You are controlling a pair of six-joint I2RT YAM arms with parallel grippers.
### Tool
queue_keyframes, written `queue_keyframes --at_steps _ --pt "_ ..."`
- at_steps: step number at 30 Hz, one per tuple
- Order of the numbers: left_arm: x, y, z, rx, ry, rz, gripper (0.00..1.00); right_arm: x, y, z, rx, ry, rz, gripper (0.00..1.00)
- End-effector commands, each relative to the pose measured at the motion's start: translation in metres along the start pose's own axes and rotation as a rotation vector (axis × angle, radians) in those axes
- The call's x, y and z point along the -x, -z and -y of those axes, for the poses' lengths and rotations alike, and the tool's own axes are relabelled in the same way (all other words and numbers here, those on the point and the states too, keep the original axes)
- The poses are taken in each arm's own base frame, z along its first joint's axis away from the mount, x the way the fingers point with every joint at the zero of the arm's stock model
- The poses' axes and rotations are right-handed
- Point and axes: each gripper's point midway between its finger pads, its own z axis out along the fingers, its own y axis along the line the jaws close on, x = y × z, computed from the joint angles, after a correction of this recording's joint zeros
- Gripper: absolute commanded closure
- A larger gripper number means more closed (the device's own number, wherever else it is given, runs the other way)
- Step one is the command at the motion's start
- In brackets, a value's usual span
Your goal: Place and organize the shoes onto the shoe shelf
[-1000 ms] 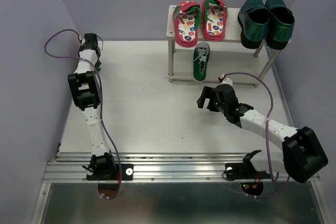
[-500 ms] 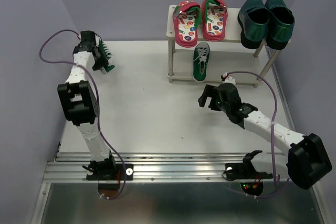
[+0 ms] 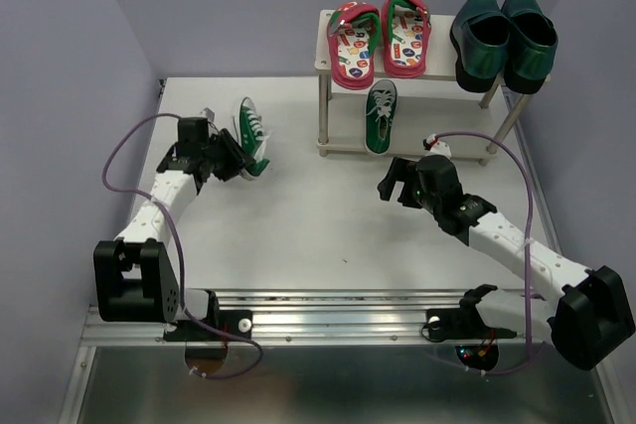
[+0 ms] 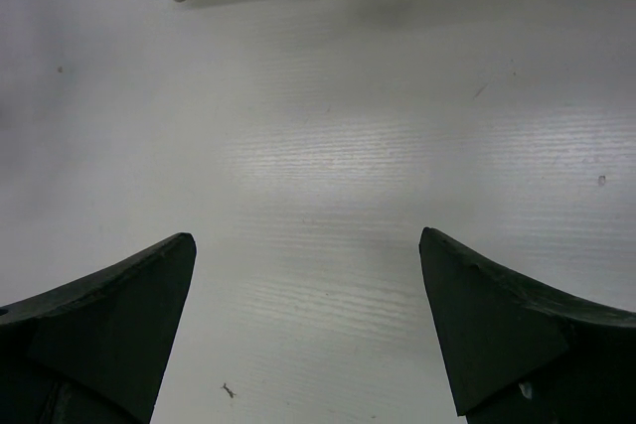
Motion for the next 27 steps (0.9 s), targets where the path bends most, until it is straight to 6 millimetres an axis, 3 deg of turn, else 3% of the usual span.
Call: queue_keyframes --at_steps 1,2,3,4,9,11,12,14,16,17,20,22,24,25,27 --pt "-0.016 0.024 0.06 -0.277 0.055 0.079 1.0 0.018 0.008 -0.01 0.016 0.013 0.037 0.0" --pt "-0.015 0.027 0.067 -0.32 0.083 0.101 1.0 0.019 0.009 -0.011 0.019 0.012 0.039 0.0" --pt "-0.03 0.023 0.06 -0.318 0.107 0.08 1.0 0.018 0.009 -0.01 0.017 0.012 0.036 0.0" --pt "-0.035 0.029 0.07 -0.375 0.101 0.084 1.0 0.019 0.01 -0.011 0.021 0.009 0.039 0.0" --pt "-0.071 0.028 0.073 -0.419 0.143 0.012 1.0 0.02 0.013 -0.01 0.017 0.005 0.041 0.0" --pt "-0.088 0.026 0.069 -0.418 0.179 -0.024 0.94 0.019 0.014 -0.01 0.016 0.0 0.039 0.0" --pt "-0.094 0.025 0.066 -0.414 0.19 -0.036 0.89 0.018 0.015 -0.009 0.013 -0.002 0.038 0.0" --pt "-0.107 0.022 0.056 -0.381 0.24 -0.061 0.44 0.016 0.016 -0.006 0.005 -0.007 0.034 0.0" --pt "-0.12 0.022 0.047 -0.357 0.267 -0.093 0.14 0.013 0.017 -0.005 0.003 -0.009 0.023 0.0" --pt "-0.122 0.023 0.046 -0.353 0.268 -0.098 0.09 0.012 0.018 -0.004 0.001 -0.011 0.021 0.0" --pt "-0.118 0.035 0.047 -0.341 0.248 -0.079 0.06 0.011 0.022 -0.001 -0.006 -0.013 0.018 0.0" --pt "-0.101 0.049 0.059 -0.353 0.214 -0.029 0.06 0.01 0.025 0.001 -0.009 -0.013 0.019 0.0" --pt "-0.088 0.061 0.056 -0.297 0.165 0.025 0.06 0.011 0.028 0.0 -0.005 -0.016 0.02 0.0" --pt "-0.064 0.074 0.065 -0.283 0.141 0.103 0.06 0.012 0.028 -0.001 -0.001 -0.022 0.02 0.0" --pt "-0.054 0.082 0.056 -0.192 0.08 0.132 0.07 0.012 0.029 -0.01 0.027 -0.026 0.014 0.0"
